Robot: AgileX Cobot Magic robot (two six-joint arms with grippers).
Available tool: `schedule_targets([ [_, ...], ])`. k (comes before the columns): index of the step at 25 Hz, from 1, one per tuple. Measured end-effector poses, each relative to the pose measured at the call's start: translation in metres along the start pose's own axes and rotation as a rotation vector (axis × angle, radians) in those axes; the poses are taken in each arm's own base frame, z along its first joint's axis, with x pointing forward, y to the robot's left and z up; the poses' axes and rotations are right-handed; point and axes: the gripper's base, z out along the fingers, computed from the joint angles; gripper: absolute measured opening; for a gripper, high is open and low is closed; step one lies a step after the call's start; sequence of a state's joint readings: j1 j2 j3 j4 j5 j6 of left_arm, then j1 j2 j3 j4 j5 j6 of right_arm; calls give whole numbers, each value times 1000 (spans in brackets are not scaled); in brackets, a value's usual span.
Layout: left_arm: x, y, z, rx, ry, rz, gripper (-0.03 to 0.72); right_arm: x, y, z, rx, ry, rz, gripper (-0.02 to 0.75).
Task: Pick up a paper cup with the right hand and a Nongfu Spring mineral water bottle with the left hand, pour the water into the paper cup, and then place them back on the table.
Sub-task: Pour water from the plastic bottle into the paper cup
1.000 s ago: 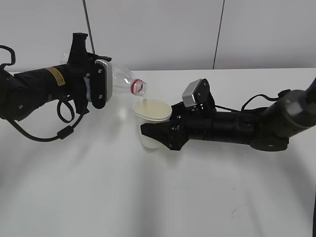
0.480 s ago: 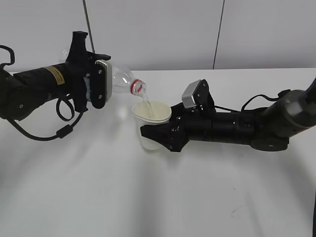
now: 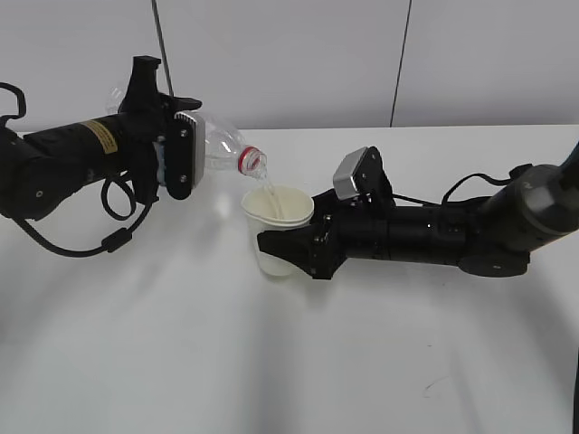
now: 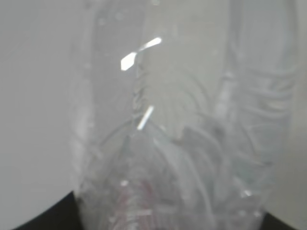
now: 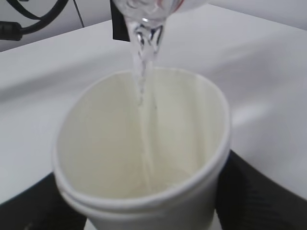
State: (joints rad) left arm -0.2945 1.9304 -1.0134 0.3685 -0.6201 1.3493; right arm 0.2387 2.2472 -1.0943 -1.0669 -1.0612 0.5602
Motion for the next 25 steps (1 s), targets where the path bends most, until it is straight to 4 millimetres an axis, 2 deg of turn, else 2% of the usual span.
schedule_targets([
  [25, 0, 2, 0, -20, -4, 10, 314, 1, 0, 0, -5, 8, -3, 522],
])
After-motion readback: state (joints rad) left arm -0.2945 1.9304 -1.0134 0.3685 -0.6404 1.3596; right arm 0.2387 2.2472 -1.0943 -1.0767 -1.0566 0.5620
